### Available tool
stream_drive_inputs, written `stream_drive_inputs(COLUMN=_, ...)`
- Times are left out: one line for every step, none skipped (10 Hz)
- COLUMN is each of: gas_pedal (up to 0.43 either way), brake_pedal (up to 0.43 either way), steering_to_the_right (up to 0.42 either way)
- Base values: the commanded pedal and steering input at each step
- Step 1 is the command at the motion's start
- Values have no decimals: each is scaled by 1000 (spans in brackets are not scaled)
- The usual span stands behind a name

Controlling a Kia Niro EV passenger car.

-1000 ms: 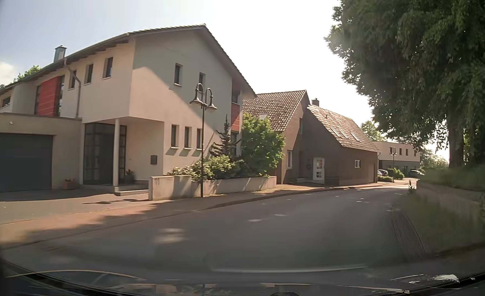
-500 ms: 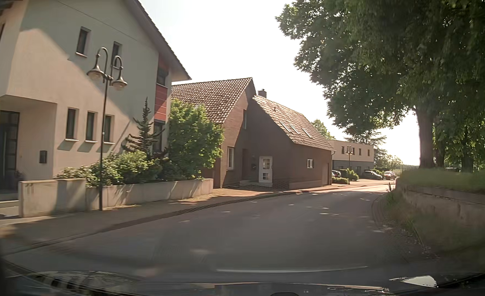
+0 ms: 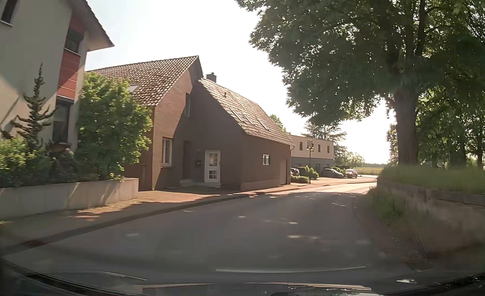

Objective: Follow the waypoints while adhering to traffic rules and regulations

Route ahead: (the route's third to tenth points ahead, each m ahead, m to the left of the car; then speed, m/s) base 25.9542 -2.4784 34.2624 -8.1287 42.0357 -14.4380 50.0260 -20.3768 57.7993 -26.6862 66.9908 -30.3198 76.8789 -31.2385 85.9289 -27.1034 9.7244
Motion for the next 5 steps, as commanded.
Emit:
stream_drive_inputs(gas_pedal=177, brake_pedal=0, steering_to_the_right=96)
stream_drive_inputs(gas_pedal=189, brake_pedal=0, steering_to_the_right=87)
stream_drive_inputs(gas_pedal=189, brake_pedal=0, steering_to_the_right=81)
stream_drive_inputs(gas_pedal=189, brake_pedal=0, steering_to_the_right=75)
stream_drive_inputs(gas_pedal=189, brake_pedal=0, steering_to_the_right=71)
